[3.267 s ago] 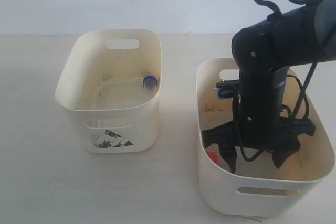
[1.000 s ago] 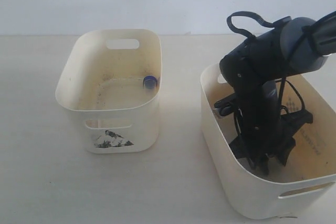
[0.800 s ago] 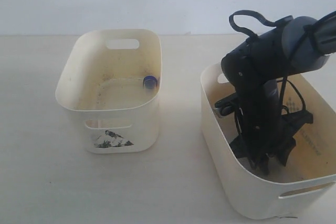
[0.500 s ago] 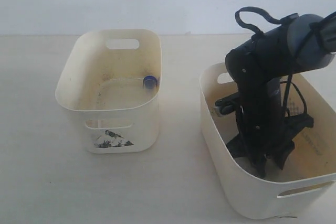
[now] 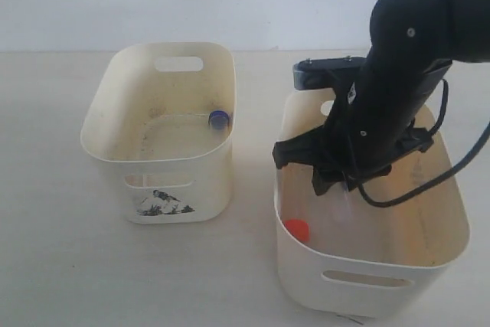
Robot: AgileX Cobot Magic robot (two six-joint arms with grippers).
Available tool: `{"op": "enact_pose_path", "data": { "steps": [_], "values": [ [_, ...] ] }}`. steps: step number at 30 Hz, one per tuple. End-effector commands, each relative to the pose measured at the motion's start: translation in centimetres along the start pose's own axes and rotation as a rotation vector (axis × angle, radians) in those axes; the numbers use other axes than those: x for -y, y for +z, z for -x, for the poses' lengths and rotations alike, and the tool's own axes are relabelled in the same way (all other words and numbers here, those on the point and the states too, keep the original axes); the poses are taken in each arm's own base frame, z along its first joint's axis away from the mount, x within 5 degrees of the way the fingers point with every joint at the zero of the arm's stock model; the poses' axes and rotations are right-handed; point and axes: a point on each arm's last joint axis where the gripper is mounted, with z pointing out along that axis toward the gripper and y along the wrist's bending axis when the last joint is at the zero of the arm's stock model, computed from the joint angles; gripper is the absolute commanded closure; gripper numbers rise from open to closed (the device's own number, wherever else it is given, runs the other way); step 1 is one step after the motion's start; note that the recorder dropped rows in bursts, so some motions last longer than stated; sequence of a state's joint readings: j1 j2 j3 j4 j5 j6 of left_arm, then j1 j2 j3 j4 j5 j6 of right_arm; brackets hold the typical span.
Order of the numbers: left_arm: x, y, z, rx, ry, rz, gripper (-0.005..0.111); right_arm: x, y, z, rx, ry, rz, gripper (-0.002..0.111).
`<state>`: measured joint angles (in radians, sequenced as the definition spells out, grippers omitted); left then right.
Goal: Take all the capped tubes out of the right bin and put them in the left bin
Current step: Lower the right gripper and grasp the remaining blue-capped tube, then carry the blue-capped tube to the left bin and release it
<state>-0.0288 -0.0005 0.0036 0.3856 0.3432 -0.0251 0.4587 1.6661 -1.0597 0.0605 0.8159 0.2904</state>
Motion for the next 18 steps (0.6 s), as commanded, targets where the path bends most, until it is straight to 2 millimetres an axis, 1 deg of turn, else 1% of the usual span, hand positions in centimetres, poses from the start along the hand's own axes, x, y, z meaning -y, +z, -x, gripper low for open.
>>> {"op": "enact_pose_path", "data": {
  "steps": [1,5,10,14,18],
  "values": [
    [0.0,0.0,0.1,0.007,-0.012,-0.004,0.102,0.0,-2.1,-0.1,0.071,-0.018,0.021,0.108],
    [0.0,0.0,0.1,0.007,-0.012,-0.004,0.102,-0.2,-4.1,0.2,0.178,-0.029,0.054,0.108],
    [0.0,0.0,0.1,0.007,-0.012,-0.004,0.102,-1.1,-7.2,0.8,0.394,-0.11,0.169,0.108],
    [0.0,0.0,0.1,0.007,-0.012,-0.004,0.102,-2.4,-8.2,1.8,0.554,-0.213,0.283,0.108],
    [0.0,0.0,0.1,0.007,-0.012,-0.004,0.102,-4.3,-8.4,3.1,0.609,-0.318,0.365,0.108]
  ]
}}
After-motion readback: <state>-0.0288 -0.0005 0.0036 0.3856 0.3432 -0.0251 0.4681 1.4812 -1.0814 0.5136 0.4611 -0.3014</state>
